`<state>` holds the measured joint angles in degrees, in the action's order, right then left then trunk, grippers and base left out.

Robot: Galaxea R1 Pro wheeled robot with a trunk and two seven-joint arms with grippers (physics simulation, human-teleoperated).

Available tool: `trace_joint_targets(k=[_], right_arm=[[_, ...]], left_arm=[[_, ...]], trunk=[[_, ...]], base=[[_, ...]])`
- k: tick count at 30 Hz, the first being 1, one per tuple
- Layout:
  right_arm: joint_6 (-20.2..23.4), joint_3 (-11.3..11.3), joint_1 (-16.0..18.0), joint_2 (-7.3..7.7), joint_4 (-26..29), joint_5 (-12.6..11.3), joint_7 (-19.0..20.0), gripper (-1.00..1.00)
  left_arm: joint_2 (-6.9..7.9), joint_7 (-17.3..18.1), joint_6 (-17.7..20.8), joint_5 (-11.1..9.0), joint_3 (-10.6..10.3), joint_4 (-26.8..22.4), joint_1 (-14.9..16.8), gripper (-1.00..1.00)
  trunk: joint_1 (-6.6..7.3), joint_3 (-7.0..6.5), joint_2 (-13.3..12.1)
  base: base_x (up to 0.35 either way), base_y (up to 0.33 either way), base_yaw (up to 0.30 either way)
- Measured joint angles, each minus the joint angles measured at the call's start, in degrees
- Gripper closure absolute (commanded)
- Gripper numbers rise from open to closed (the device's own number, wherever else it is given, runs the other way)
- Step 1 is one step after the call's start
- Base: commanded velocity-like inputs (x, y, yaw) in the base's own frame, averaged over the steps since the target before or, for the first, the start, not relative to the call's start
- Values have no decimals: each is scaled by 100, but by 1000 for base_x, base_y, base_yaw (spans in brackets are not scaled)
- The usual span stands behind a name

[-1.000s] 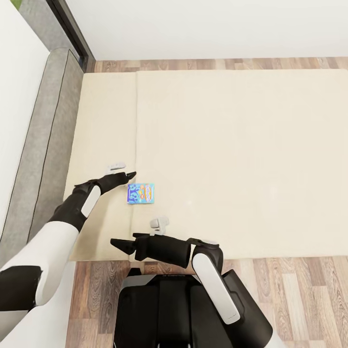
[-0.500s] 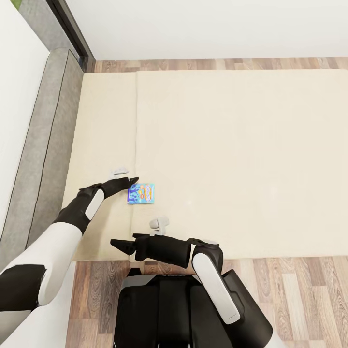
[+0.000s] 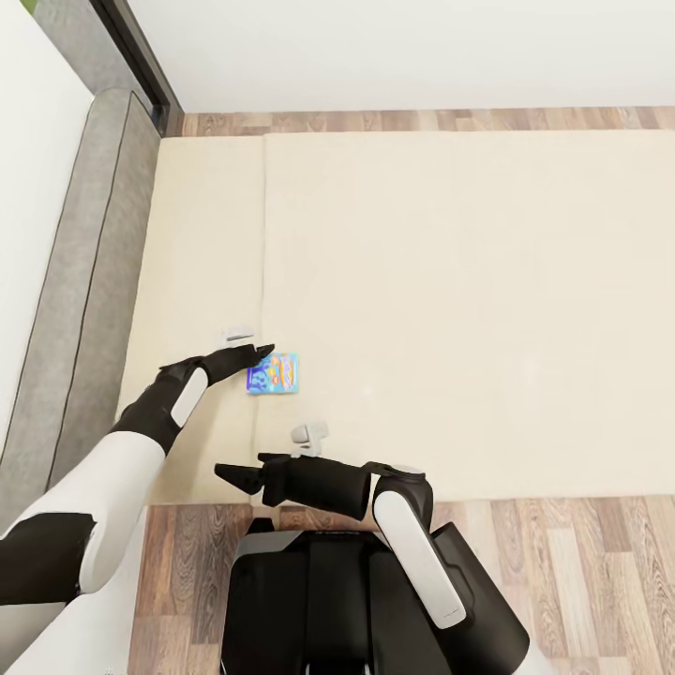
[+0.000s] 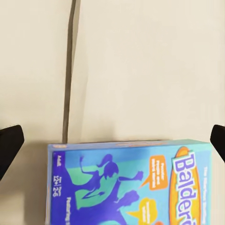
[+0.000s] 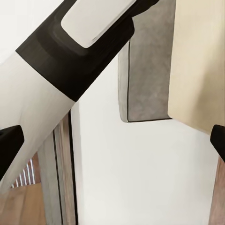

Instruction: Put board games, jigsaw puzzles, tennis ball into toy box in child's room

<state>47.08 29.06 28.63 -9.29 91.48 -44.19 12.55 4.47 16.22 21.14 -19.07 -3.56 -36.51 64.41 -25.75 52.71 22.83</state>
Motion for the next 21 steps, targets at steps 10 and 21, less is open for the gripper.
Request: trace_joint_targets(k=[10, 21], right_arm=[[-12, 1, 0, 0, 0, 1, 4, -100], [-7, 0, 0, 8, 0, 0, 9, -100]], left_arm=[[-21, 1, 6, 0, -12, 1, 0, -100], [-53, 1, 10, 0, -18, 47, 0, -100]], trunk=[[0, 89, 0], [0, 118, 0]], base=[[0, 0, 0], [0, 0, 0]])
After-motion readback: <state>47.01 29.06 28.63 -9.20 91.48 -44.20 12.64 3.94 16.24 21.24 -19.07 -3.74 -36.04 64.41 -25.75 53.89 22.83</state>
